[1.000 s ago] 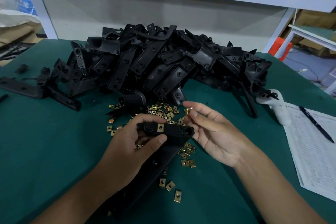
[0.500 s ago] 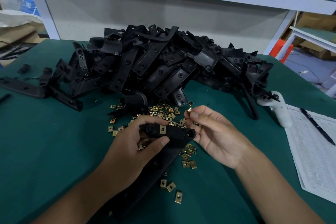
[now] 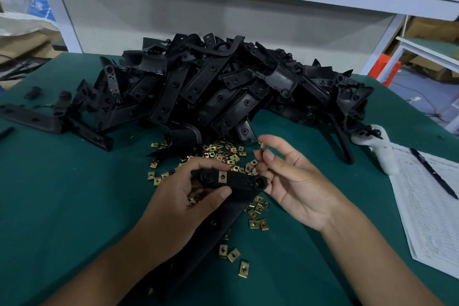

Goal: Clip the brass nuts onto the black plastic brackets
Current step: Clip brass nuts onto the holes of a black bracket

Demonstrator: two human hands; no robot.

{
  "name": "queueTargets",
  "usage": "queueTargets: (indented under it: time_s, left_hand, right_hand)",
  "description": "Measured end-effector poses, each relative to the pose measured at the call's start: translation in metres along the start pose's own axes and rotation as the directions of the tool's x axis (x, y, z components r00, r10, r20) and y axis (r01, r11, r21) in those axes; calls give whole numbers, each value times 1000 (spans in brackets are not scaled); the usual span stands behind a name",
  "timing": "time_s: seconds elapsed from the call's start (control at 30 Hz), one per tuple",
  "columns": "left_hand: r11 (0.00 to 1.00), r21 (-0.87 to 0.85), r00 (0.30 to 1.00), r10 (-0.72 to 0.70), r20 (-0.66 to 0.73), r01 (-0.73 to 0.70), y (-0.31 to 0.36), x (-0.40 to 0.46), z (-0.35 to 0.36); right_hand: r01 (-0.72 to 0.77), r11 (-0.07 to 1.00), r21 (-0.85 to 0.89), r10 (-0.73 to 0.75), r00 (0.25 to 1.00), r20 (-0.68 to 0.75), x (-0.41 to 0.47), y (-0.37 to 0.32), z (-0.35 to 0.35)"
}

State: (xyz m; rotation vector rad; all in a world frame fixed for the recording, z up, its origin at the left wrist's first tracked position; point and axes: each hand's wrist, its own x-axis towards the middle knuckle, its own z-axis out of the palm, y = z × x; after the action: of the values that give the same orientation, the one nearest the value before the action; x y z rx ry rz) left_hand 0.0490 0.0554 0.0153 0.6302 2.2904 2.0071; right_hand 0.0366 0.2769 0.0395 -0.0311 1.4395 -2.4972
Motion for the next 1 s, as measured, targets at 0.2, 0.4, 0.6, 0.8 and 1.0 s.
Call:
queueTargets:
  time_s: [0.2,0.4,0.6,0.8,1.0]
  left_hand:
    - [1000,-13,1000,-1,0,1,-1,-1,0]
    - [999,-52,1000,-16,-5,16,-5,-1,-1]
    - [997,-71,1000,-18,-1,18,-8,1,-1]
    - [999,-35,1000,-8,-21,7,-10,1,-1]
    - [999,40,998,15,-57,-13,-9,0,-1]
  right_hand:
    - [-22,998,-60,18,997,-72,3,3,1]
    - [-54,994,-91,42,991,-128,3,5,-2]
    - [-42,983,-176,29,997,-74,1,4,2]
    - [-21,955,-296,16,1000,-20,-3,6,7]
    - [26,928,-371,-36,999,-21,-4,8,10]
